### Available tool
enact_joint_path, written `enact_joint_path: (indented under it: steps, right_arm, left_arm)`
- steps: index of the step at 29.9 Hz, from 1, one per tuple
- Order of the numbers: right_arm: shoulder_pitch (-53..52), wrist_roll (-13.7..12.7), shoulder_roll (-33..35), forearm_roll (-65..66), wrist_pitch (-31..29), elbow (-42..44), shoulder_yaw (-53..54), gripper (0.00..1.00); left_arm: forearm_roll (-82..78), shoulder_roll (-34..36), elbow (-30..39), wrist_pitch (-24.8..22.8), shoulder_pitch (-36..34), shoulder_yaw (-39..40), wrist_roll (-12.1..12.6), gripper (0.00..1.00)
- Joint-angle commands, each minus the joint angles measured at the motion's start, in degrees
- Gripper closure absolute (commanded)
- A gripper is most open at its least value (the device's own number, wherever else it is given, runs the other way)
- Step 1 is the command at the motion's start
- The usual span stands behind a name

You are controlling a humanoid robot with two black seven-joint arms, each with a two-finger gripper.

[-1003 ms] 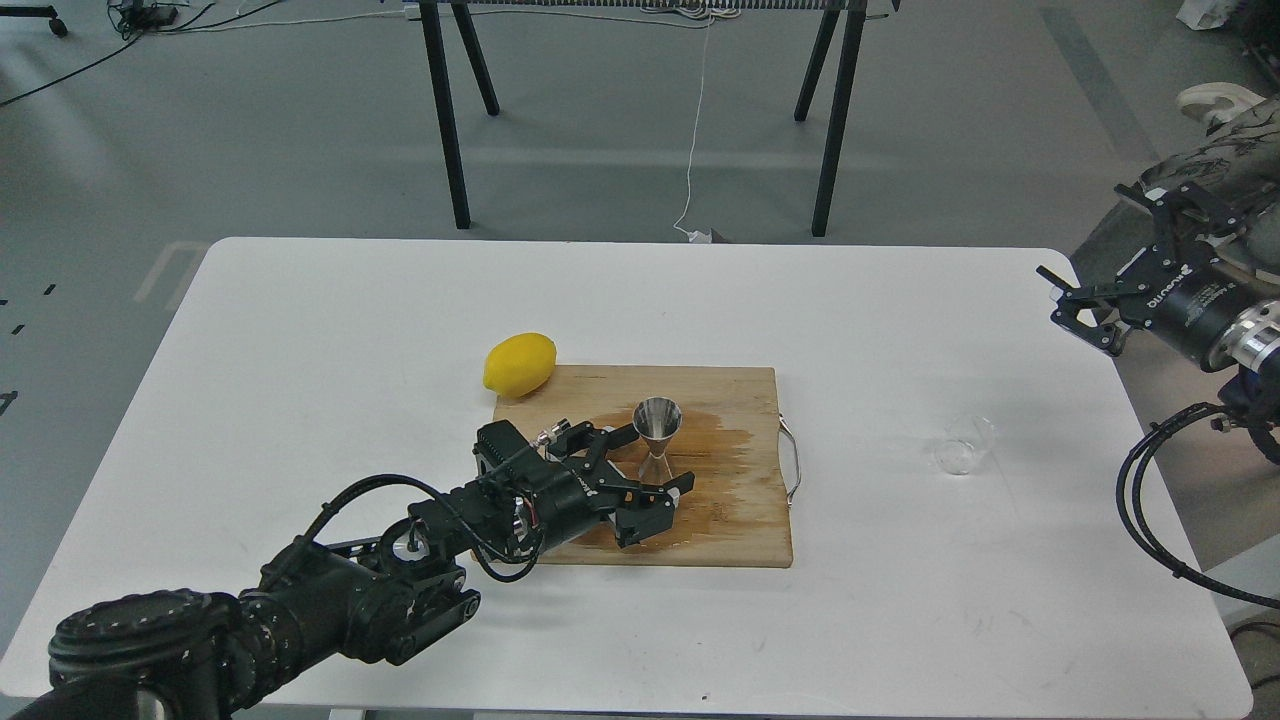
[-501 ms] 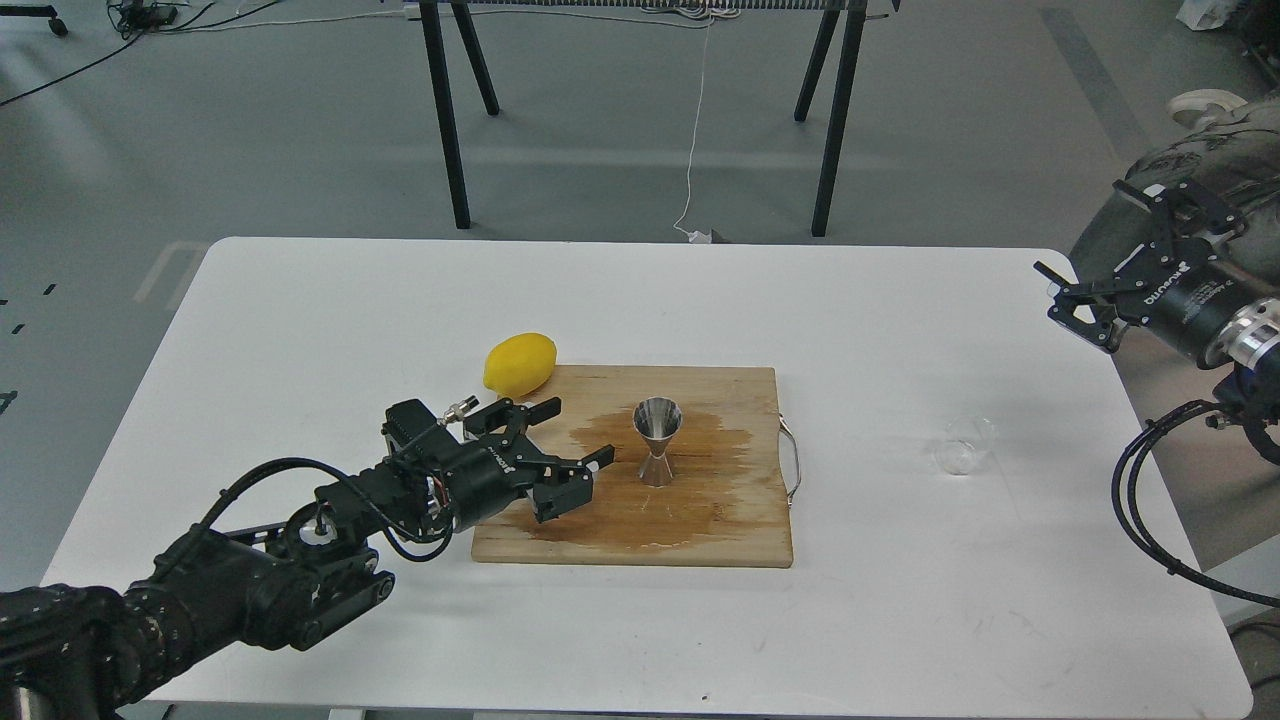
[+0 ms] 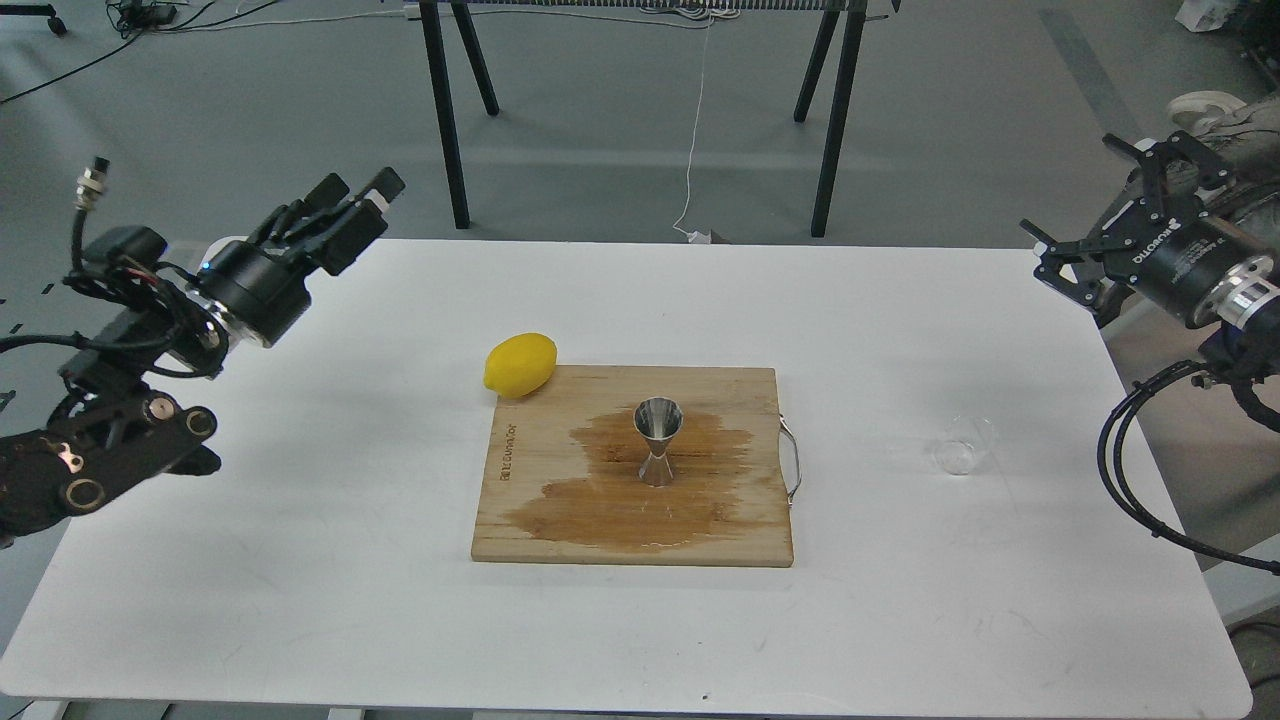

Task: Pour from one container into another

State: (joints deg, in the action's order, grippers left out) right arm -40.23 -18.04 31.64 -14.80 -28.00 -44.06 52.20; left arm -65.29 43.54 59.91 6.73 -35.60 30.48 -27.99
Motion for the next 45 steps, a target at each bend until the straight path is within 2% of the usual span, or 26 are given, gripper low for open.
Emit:
enact_joint_path:
  steps: [1,3,6,10,15,20,23,27,29,34,37,45]
  right_arm:
    - [-4.58,-0.07,-1.84,0.12,0.0,0.02,-6.12,0.01]
    - [-6.7,-0.15,-3.25,0.12,0.0,-0.06,-9.03,0.01]
    - [-8.46,-0.24,-5.71,-0.49,0.0,-1.11,-9.05,0.01]
    - [-7.15,0.11,-6.51,-5.05,0.0,-3.75,0.25,0.01]
    - [1.19,0.64,-5.46,-22.53,0.0,-6.56,8.78,0.02]
    - [17.07,2.48,-2.99,-32.12,0.31,-13.4,21.16,0.02]
    - [27.36,3.62,-1.68,-33.72,6.88,-19.64,27.76,0.02]
    - [41.25,6.69,-1.06,-33.63,21.37,-30.01,35.5,0.03]
    - [46.27,7.31,-0.18,-33.54,27.7,-33.88,37.53,0.03]
    - [51.04,7.67,1.93,-32.67,40.37,-38.12,37.19,0.03]
    - [50.69,7.67,1.67,-29.34,44.16,-37.95,34.39,0.03]
    - [44.28,7.93,-1.93,-21.51,47.42,-34.62,25.16,0.03]
  left_arm:
    - [10.34,2.33,-0.93,-25.47,-0.26,6.07,-0.01,0.01]
    - [14.04,4.44,-1.72,-34.73,-0.34,6.44,-0.01,0.01]
    - [21.93,6.47,-3.82,-34.73,-0.34,6.79,-0.01,0.01]
    - [35.92,6.12,-9.8,-34.73,0.09,6.09,-0.01,0.01]
    - [39.72,6.73,-10.87,-34.73,0.53,6.26,-0.01,0.01]
    - [39.81,6.56,-10.87,-34.73,1.23,6.26,-0.01,0.01]
    - [39.72,6.12,-10.87,-34.73,2.29,6.26,-0.01,0.01]
    - [39.46,5.07,-10.51,-34.73,2.64,6.17,-0.01,0.01]
    - [39.54,4.71,-10.43,-34.73,2.64,6.17,-0.01,0.01]
    - [39.45,4.01,-10.43,-34.73,2.99,6.17,-0.01,0.01]
    - [39.45,3.75,-10.43,-34.73,3.26,6.17,-0.01,0.01]
    - [39.37,3.31,-10.6,-34.73,3.35,6.17,-0.01,0.01]
